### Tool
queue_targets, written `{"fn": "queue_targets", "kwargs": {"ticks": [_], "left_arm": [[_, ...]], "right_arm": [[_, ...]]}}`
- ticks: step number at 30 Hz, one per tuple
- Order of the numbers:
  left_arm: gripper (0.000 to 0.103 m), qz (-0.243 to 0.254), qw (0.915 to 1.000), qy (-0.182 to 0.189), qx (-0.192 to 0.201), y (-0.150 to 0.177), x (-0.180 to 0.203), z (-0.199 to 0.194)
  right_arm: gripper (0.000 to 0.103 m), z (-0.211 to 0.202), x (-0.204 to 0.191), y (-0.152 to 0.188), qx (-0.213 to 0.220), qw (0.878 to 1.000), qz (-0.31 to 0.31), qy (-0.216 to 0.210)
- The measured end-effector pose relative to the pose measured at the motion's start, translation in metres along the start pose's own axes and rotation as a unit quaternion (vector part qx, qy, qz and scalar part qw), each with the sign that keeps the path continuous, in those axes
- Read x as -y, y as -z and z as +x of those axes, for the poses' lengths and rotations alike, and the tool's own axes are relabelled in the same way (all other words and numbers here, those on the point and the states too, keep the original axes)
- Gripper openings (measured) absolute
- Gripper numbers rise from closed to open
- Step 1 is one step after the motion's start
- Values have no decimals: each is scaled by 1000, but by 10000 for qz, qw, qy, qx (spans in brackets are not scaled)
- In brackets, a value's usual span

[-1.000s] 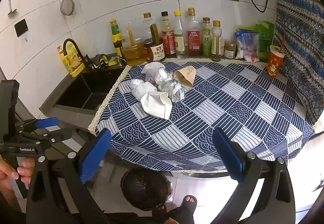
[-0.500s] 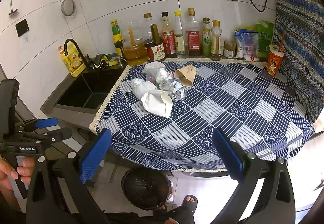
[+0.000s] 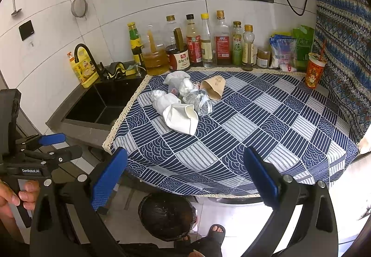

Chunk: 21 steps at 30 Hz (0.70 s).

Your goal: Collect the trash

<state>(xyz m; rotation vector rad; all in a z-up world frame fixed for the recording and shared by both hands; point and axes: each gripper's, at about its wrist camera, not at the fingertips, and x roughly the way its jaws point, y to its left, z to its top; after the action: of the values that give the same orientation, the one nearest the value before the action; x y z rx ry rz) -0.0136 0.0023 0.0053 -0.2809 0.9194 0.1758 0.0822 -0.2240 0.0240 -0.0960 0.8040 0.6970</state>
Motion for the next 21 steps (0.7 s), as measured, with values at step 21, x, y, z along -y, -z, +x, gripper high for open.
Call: {"fn": "queue_targets", "kwargs": {"ticks": [21], "left_arm": [[96, -32, 10000, 71, 62, 1, -7, 0]], "right_arm": [[99, 2, -9, -2, -2, 10000, -34, -26]]}}
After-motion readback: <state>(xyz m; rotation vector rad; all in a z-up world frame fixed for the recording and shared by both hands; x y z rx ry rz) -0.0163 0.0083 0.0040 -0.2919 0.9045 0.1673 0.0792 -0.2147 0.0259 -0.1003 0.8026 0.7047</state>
